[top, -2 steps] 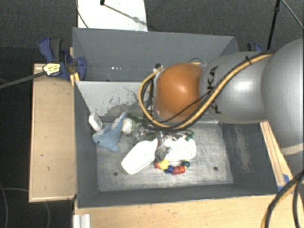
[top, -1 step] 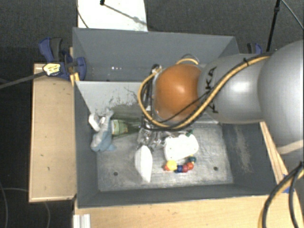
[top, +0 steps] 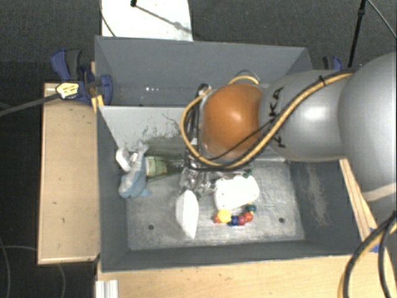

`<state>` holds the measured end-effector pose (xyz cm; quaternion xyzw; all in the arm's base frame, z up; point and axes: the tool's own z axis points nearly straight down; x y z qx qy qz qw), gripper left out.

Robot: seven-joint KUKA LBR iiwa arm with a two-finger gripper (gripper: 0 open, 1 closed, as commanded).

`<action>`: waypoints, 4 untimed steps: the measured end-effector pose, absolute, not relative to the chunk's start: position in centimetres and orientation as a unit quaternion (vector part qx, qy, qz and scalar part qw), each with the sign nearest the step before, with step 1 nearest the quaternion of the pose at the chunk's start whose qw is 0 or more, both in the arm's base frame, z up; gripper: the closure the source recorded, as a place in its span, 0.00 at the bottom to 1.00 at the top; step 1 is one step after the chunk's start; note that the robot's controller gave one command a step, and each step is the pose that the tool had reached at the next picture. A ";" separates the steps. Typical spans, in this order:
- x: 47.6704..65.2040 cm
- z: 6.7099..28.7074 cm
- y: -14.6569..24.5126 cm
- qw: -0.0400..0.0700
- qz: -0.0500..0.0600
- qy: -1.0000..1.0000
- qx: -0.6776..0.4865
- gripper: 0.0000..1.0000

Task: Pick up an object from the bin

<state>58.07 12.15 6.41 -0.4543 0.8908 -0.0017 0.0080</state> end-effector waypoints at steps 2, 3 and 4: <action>57.9 8.2 12.1 0.003 0.000 0.890 -0.456 1.00; 57.8 9.8 12.1 0.002 0.000 0.891 -0.455 1.00; 57.7 11.4 12.1 0.000 0.001 0.891 -0.454 1.00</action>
Offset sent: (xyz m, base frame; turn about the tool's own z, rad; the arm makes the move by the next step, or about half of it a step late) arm -0.0002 0.0000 0.0604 0.0001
